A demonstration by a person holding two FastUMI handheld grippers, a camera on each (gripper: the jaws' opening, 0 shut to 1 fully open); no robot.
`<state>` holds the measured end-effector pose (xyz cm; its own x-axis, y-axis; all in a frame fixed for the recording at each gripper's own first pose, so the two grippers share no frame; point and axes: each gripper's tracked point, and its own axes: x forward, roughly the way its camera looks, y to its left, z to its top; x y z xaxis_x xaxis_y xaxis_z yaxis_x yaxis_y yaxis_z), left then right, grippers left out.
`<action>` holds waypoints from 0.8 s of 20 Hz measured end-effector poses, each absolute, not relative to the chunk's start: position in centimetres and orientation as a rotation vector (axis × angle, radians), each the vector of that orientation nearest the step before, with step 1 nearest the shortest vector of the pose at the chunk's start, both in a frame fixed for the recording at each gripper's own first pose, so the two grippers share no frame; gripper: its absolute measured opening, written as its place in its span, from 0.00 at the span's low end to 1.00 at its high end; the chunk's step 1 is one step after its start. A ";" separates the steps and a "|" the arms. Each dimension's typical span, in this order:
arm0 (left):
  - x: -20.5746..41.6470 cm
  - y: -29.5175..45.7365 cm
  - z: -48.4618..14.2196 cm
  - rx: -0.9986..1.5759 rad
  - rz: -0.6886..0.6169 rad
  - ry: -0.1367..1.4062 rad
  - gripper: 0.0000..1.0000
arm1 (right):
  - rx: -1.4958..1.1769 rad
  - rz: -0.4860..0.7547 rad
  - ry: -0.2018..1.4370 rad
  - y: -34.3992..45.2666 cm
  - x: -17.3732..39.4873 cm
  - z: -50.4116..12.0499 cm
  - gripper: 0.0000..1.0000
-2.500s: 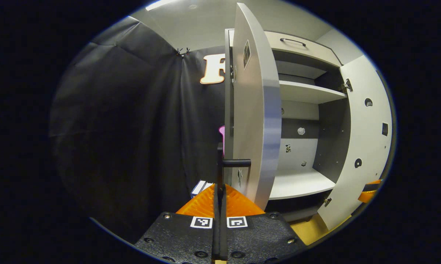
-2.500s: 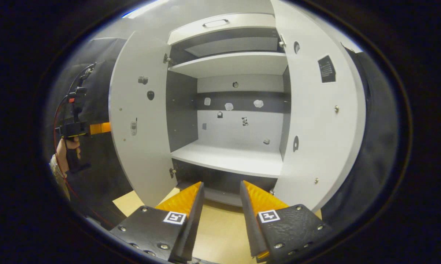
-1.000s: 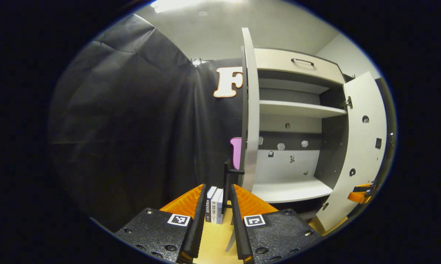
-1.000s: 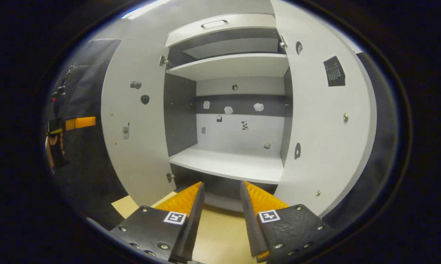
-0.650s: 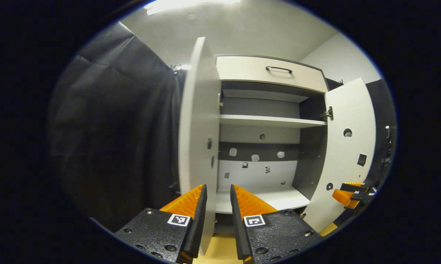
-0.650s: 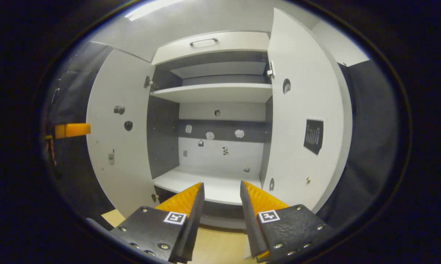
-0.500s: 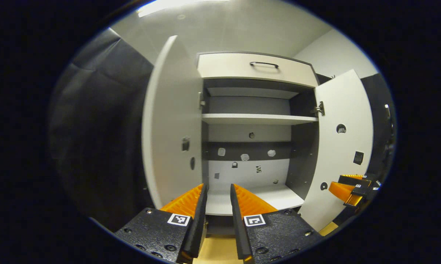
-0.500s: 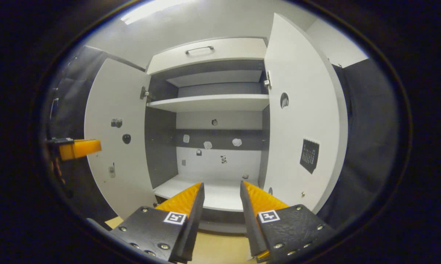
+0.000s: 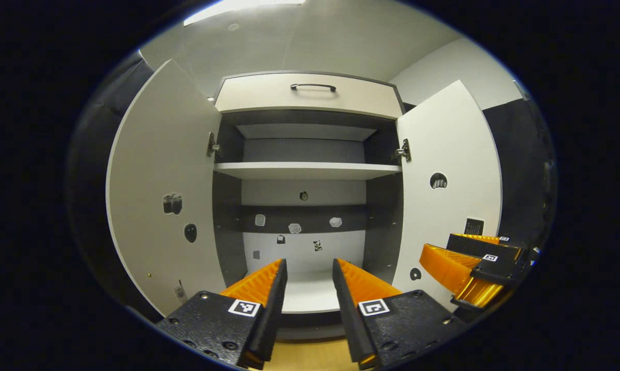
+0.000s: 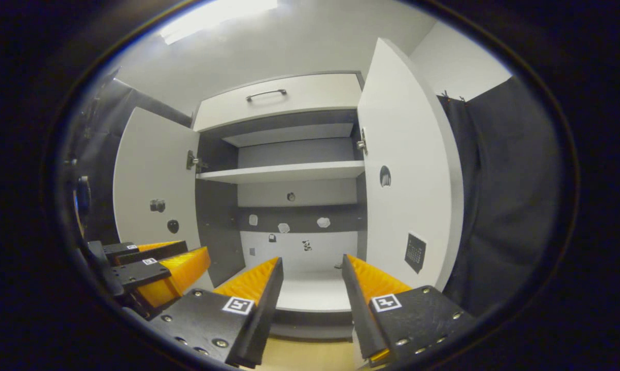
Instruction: Open the right door of the double-door shoe cabinet with the right hand, and open the left door with the left hand.
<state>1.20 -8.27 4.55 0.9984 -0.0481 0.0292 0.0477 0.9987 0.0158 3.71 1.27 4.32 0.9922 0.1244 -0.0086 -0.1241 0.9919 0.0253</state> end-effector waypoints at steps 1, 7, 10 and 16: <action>1.3 -8.5 4.5 0.009 -0.057 -0.028 0.69 | 0.027 0.128 0.008 1.3 3.6 4.3 0.82; 1.9 -8.3 4.9 0.012 -0.088 -0.050 0.95 | 0.040 0.104 -0.050 1.9 2.9 5.6 1.00; 2.0 -8.6 5.0 0.001 -0.121 -0.051 0.95 | 0.054 0.073 -0.045 1.7 2.5 5.5 0.96; 1.5 -9.6 4.9 0.025 -0.194 -0.053 0.95 | 0.041 -0.007 -0.070 0.8 1.2 5.3 1.00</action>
